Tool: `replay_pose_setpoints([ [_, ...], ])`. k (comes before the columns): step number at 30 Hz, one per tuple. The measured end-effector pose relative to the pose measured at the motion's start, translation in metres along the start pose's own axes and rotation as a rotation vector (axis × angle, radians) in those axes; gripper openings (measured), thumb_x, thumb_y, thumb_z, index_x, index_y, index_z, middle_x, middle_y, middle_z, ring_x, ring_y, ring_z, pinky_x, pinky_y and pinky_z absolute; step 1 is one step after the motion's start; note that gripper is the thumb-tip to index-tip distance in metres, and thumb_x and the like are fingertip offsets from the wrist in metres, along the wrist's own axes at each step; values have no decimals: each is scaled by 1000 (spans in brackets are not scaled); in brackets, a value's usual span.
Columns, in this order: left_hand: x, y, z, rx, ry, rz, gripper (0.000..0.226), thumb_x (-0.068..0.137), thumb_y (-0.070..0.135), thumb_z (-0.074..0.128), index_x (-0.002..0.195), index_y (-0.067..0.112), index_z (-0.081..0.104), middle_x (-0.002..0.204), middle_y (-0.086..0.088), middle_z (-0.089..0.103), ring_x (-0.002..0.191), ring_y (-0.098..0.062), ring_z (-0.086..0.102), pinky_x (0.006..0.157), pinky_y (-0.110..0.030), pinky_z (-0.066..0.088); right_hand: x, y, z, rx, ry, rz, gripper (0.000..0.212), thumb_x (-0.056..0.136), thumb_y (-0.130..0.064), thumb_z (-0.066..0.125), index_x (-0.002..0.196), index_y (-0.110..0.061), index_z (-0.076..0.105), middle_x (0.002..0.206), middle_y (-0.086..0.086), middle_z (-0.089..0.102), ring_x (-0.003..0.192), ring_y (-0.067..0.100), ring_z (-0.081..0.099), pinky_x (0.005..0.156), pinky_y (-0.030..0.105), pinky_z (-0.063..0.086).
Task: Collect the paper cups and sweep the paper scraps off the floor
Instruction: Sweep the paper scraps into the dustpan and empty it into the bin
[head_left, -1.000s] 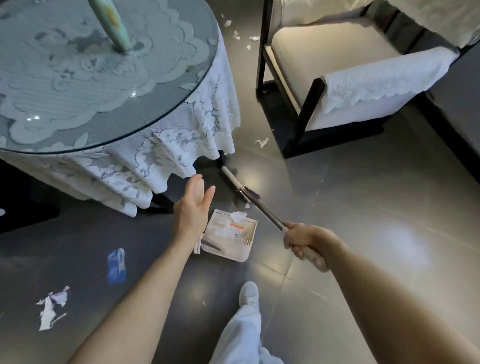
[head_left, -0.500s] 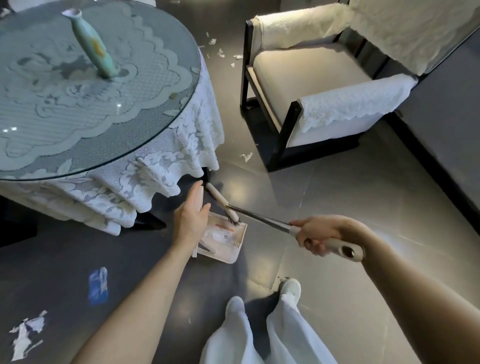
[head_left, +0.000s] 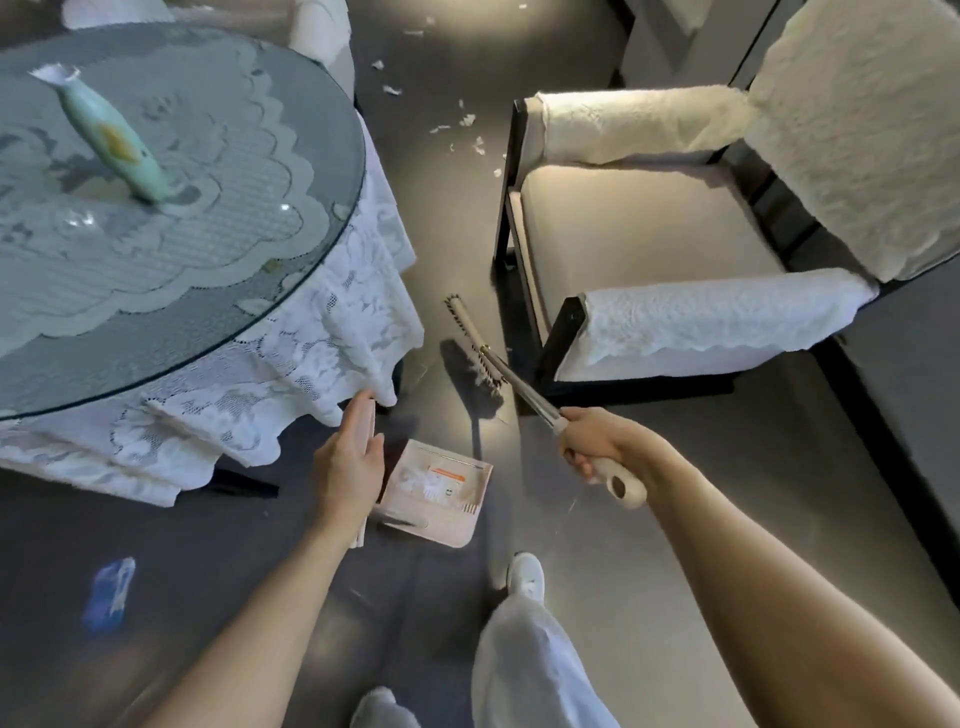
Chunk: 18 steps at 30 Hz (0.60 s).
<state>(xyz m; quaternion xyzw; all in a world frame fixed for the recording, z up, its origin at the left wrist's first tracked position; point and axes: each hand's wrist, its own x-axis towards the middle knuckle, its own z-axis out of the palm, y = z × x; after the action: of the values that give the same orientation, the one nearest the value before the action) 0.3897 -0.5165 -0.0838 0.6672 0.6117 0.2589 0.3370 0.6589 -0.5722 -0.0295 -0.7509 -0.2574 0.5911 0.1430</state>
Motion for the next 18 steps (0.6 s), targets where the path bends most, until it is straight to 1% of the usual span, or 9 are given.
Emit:
replay_pose_setpoints([
  [2,13,12,16,14,51,-21,56,89,-5,57,140,15,46,137,-1,54,124,-24,52,93,-19,33,26,-10,-17,-79,32,-37,33,89,-2,40,120,-9,47,60,6,49,39,12,43,36,21,38],
  [5,31,25,33,73,122,-27,55,87,-3,61,136,19,49,132,0,58,118,-25,56,86,-15,33,68,-23,-39,-165,53,-72,39,91,-3,38,130,-7,42,75,12,54,48,17,48,41,26,42],
  [8,49,27,37,102,118,-78,53,88,4,61,132,31,46,126,1,62,113,-28,57,83,-23,37,104,-35,-57,-271,45,-76,47,93,-3,41,139,-7,37,76,5,50,60,19,53,47,25,42],
  [11,65,25,37,75,106,-135,50,91,10,59,131,37,46,125,14,59,117,-18,54,89,-20,35,139,-39,-75,-274,8,-26,58,89,3,48,145,-9,35,72,0,41,57,15,44,39,25,42],
  [13,71,25,37,69,119,-144,50,91,11,59,130,39,47,120,22,56,117,-15,52,90,-18,34,151,-39,-81,-324,-28,-3,57,88,4,48,143,-7,37,73,2,44,57,15,44,35,16,43],
  [14,73,25,37,73,129,-146,50,91,12,59,130,39,47,122,22,56,117,-17,52,91,-19,35,153,-37,-82,-374,-56,4,53,88,2,48,139,-5,41,77,6,50,60,18,47,44,17,49],
  [16,74,26,39,86,128,-152,49,90,12,59,130,38,47,127,15,58,117,-22,53,94,-26,37,148,-33,-79,-481,-98,35,45,87,-4,51,132,-5,46,94,14,59,73,23,52,75,34,54],
  [17,73,28,40,90,119,-149,49,90,13,59,129,40,46,127,11,60,116,-25,54,93,-28,39,142,-29,-77,-512,-113,59,43,86,-7,52,129,-6,46,101,16,61,77,24,53,81,38,52],
  [18,72,31,41,91,110,-143,49,90,13,59,127,42,45,125,8,61,114,-26,55,90,-29,40,135,-24,-75,-523,-139,79,43,86,-7,52,129,-7,48,103,16,63,77,24,54,80,38,52],
])
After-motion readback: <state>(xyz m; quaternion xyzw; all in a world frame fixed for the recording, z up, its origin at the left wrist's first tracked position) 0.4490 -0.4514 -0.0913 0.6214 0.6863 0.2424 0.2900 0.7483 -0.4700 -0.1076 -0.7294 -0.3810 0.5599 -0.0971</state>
